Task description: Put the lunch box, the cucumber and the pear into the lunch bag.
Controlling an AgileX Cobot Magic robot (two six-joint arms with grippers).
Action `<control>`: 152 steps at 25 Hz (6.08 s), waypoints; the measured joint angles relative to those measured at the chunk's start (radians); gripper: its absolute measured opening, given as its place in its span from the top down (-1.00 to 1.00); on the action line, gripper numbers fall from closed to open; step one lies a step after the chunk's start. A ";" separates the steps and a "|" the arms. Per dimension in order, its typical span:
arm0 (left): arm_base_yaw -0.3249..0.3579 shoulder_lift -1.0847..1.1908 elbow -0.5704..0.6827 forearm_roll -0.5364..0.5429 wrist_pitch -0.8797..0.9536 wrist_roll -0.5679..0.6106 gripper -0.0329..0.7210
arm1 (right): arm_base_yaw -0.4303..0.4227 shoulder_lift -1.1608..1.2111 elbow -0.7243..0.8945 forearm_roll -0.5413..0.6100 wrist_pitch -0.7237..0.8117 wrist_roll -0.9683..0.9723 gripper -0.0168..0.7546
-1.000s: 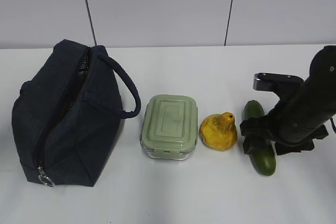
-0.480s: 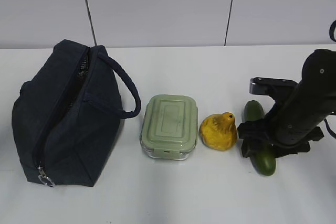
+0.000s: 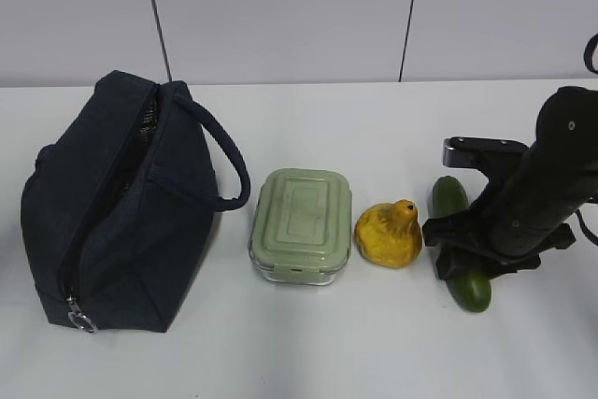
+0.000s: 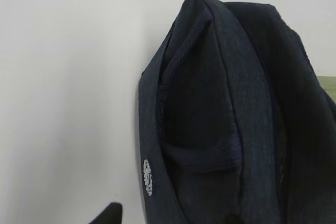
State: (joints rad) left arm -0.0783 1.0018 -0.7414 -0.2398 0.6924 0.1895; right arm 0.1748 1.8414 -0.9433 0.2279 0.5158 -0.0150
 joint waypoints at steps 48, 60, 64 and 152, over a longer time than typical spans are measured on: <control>0.000 0.240 0.000 -0.344 0.012 0.408 0.90 | 0.000 -0.316 0.000 -0.068 0.026 0.015 0.02; -0.010 0.240 0.000 -0.387 0.012 0.412 0.90 | 0.168 -0.318 -0.021 0.377 0.024 -0.345 0.02; -0.041 0.240 0.000 -0.395 0.008 0.415 0.90 | 0.266 -0.318 -0.090 0.414 0.025 -0.347 0.02; -0.051 0.240 0.000 -0.441 -0.052 0.416 0.90 | 0.535 0.155 -0.621 0.087 0.124 0.047 0.05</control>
State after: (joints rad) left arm -0.1292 1.2418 -0.7417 -0.6810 0.6399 0.6056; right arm 0.7095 1.9961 -1.5646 0.3149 0.6395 0.0323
